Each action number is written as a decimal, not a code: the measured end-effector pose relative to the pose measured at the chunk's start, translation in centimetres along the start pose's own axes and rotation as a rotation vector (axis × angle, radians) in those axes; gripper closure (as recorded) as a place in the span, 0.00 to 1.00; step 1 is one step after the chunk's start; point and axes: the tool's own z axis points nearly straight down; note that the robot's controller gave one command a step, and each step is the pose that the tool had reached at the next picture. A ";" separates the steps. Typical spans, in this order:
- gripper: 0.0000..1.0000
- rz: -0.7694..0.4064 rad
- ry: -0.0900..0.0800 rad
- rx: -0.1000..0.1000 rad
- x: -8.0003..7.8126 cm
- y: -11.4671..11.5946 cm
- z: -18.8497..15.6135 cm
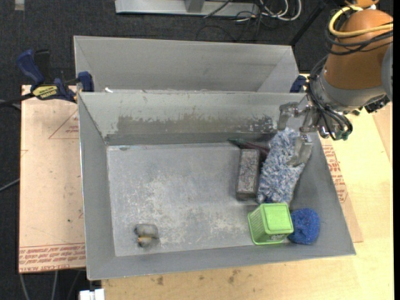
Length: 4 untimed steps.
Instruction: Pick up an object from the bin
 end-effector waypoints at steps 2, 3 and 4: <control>0.00 0.109 -0.008 -0.001 1.9 -0.8 2.7; 1.00 -0.037 -0.001 -0.002 -2.9 -2.3 8.8; 1.00 -0.038 -0.001 -0.001 -2.9 -2.3 8.8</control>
Offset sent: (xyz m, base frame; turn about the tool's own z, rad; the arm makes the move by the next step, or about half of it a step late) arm -0.0440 -0.0202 -0.0611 0.2258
